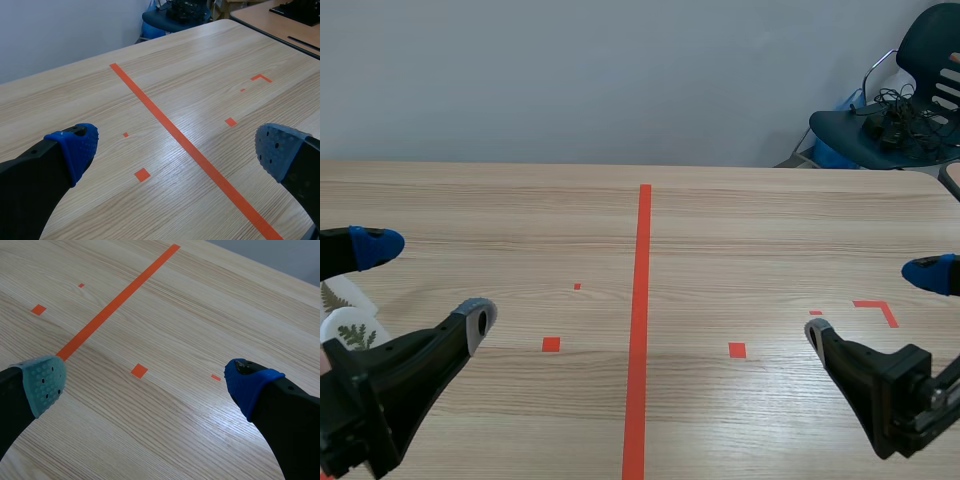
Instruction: Do the leaf sorting experiment
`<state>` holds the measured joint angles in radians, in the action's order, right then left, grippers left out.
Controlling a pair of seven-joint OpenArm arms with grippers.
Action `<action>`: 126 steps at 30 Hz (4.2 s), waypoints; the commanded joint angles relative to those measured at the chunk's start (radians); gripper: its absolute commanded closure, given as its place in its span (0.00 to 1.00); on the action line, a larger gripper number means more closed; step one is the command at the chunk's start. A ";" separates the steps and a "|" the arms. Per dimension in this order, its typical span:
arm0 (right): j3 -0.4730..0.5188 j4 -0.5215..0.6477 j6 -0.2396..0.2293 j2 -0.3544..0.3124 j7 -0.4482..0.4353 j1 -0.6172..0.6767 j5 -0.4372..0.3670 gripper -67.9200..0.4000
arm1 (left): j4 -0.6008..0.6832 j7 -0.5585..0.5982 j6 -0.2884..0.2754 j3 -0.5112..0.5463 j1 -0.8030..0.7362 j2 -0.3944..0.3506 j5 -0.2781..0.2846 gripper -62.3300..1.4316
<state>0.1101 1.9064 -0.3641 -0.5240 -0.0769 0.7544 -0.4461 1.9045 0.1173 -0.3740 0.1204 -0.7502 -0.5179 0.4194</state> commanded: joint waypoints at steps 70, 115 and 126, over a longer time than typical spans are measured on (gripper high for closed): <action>0.008 0.018 -0.003 -0.010 -0.015 -0.004 -0.011 0.00 | -0.495 -0.015 -0.018 -0.258 0.417 0.086 -0.179 0.00; 0.008 0.018 -0.003 -0.010 0.004 -0.004 -0.011 0.00 | -0.497 -0.002 -0.054 0.004 0.326 0.267 -0.109 0.92; 0.008 0.018 -0.004 -0.010 0.004 -0.004 -0.012 0.00 | -0.567 0.002 0.006 0.183 0.305 0.255 -0.063 0.92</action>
<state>0.1101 1.9064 -0.3641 -0.5240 -0.0582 0.7544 -0.4461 1.3251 0.0994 -0.3664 0.3084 -0.4557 -0.2554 0.3450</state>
